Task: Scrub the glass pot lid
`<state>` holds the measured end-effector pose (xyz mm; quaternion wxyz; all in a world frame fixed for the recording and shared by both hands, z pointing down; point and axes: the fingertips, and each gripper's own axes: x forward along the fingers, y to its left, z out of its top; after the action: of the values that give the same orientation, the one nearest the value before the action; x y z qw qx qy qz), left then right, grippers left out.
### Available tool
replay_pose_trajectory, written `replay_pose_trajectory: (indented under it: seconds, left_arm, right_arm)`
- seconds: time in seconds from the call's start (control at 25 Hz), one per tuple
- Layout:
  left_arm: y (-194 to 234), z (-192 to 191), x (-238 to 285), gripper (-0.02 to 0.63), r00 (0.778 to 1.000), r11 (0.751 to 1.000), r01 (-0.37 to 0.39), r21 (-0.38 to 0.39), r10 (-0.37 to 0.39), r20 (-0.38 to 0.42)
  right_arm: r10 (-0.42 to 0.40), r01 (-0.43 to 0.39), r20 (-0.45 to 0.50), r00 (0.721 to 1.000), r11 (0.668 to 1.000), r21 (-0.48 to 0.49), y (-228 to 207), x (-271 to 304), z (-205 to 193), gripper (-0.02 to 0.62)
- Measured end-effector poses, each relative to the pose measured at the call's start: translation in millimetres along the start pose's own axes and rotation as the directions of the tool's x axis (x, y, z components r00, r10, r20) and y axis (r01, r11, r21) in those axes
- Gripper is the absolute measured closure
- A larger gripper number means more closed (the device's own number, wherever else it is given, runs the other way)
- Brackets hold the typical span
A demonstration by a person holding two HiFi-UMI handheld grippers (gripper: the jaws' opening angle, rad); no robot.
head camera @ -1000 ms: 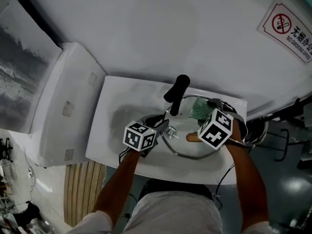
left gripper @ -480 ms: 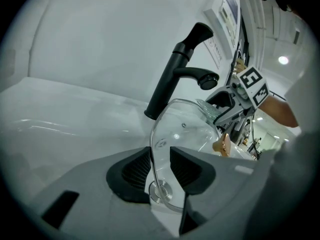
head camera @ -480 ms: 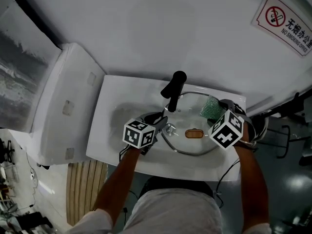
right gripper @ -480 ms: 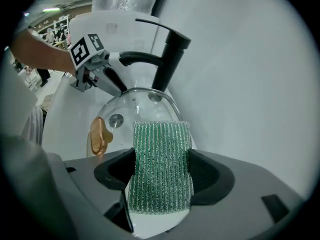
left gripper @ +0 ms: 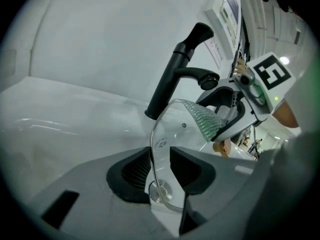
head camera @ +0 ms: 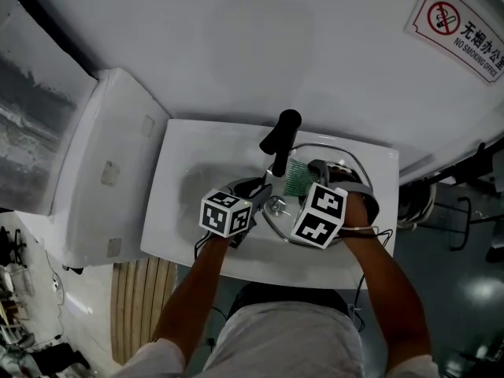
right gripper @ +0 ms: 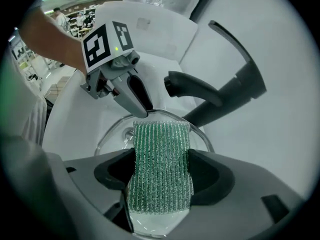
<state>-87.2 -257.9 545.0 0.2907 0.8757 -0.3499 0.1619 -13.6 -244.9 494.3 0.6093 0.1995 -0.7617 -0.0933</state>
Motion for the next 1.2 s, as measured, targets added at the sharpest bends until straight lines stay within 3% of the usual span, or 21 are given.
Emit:
replay_pose_trajectory:
  seconds: [0.24, 0.4, 0.56, 0.8, 1.2]
  left_arm:
    - [1, 0, 0, 0.476, 1.0, 1.0, 0.0, -0.005, 0.0, 0.001]
    - [1, 0, 0, 0.476, 1.0, 1.0, 0.003, -0.007, -0.003, 0.003]
    - [1, -1, -1, 0.476, 1.0, 1.0, 0.003, -0.007, -0.003, 0.001]
    - [1, -1, -1, 0.476, 1.0, 1.0, 0.001, -0.01, -0.001, 0.0]
    - [2, -1, -1, 0.477, 1.0, 1.0, -0.005, -0.011, 0.005, -0.006]
  right_arm:
    - [0.044, -0.043, 0.021, 0.999, 0.998, -0.043, 7, 10, 20, 0.267]
    - [0.116, -0.113, 0.067, 0.991, 0.993, -0.042, 15, 13, 34, 0.267]
    - [0.147, -0.143, 0.053, 0.988, 0.988, -0.062, 19, 16, 33, 0.267]
    - [0.13, -0.128, 0.035, 0.991, 0.99, -0.055, 14, 9, 17, 0.267]
    - [0.027, -0.03, 0.02, 0.999, 0.989, 0.146, -18, -13, -53, 0.267]
